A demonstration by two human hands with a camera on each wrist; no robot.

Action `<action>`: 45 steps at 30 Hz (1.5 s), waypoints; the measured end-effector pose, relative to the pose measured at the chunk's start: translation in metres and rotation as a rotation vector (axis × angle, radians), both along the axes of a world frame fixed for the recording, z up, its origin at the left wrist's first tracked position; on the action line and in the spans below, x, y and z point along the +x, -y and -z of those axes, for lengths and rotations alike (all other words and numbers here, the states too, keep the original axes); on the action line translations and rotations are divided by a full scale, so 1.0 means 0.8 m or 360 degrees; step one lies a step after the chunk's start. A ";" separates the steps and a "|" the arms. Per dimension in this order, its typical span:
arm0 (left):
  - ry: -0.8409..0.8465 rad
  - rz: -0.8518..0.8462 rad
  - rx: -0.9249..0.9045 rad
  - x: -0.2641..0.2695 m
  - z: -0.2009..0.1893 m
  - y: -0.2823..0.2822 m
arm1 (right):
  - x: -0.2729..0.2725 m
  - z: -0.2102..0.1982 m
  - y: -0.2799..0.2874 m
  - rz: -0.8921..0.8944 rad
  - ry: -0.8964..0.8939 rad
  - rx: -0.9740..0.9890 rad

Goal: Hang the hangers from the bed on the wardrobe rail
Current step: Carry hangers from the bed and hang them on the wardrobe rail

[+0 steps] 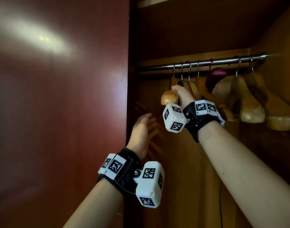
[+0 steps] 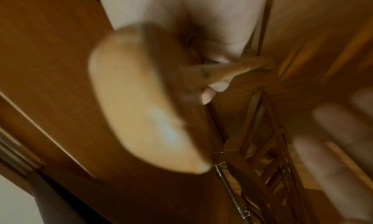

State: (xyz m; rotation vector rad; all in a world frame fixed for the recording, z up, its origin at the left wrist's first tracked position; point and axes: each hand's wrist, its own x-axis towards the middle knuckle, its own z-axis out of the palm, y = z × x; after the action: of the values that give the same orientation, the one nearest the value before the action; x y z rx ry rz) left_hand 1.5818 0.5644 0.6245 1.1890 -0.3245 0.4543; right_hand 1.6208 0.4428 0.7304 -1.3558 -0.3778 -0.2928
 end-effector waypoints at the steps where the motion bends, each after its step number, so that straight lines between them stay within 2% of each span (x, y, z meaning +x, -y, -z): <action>1: -0.0003 0.0003 -0.0007 -0.001 0.000 -0.001 | 0.001 0.001 0.000 0.0036 -0.0017 -0.0002; 8: -0.0056 0.0031 -0.0047 -0.006 0.007 0.002 | -0.006 0.015 0.005 0.0002 -0.0171 0.0209; 11: -0.0067 0.0051 -0.0033 -0.008 0.010 0.004 | -0.008 0.018 0.007 -0.0033 -0.0134 0.0316; 13: -0.0073 0.0082 -0.0028 -0.010 0.011 0.007 | -0.012 0.021 0.007 0.0043 -0.0072 0.0349; 17: -0.0093 0.0125 -0.0050 -0.015 0.015 0.016 | -0.028 0.039 0.005 0.0233 0.0131 0.0213; 25: -0.0219 0.0211 -0.0004 -0.032 0.043 0.029 | -0.071 0.098 0.018 0.0260 0.0227 -0.0054; 30: -0.0312 0.0299 0.0122 -0.049 0.077 0.034 | -0.108 0.150 0.037 0.0256 0.0165 -0.0269; 41: -0.0455 0.0729 0.0168 -0.115 0.183 0.067 | -0.198 0.303 0.083 0.0444 -0.0168 -0.0295; 45: -0.0596 0.0848 0.0190 -0.152 0.231 0.091 | -0.247 0.349 0.110 0.0573 -0.0297 -0.0392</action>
State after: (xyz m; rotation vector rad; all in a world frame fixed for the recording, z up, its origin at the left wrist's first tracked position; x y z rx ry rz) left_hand 1.4605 0.4912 0.4400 1.2193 -0.3305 -0.2532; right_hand 1.4235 0.3545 0.4511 -1.6796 -0.0097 -0.4228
